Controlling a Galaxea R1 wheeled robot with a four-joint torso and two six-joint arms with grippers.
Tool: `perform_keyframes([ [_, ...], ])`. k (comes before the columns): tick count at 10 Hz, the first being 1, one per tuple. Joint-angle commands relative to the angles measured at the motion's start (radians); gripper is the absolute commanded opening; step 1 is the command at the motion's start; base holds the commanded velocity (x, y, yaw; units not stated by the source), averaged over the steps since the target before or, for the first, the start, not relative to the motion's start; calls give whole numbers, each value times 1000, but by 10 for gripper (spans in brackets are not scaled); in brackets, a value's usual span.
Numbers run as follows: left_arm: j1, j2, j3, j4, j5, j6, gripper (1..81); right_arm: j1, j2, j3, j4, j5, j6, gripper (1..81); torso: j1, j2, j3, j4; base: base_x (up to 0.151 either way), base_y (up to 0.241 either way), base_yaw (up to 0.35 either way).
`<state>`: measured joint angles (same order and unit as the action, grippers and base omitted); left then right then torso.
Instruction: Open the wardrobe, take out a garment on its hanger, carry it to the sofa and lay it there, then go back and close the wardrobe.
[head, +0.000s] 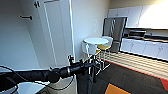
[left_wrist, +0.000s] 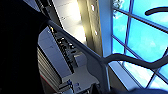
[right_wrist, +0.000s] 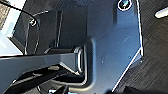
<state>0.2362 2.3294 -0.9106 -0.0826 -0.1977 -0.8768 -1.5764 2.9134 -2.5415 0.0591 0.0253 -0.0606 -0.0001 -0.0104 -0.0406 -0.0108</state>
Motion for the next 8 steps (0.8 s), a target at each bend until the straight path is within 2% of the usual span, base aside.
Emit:
perform_keyframes([
  [1,-151,-5,27,30,-32,4,10,38,-1,4,-5,-59,-5,811,0,0,0,0,0,0,-258],
  [8,-151,-5,27,43,-19,4,10,38,2,4,-5,-62,-7,811,0,0,0,0,0,0,-260],
])
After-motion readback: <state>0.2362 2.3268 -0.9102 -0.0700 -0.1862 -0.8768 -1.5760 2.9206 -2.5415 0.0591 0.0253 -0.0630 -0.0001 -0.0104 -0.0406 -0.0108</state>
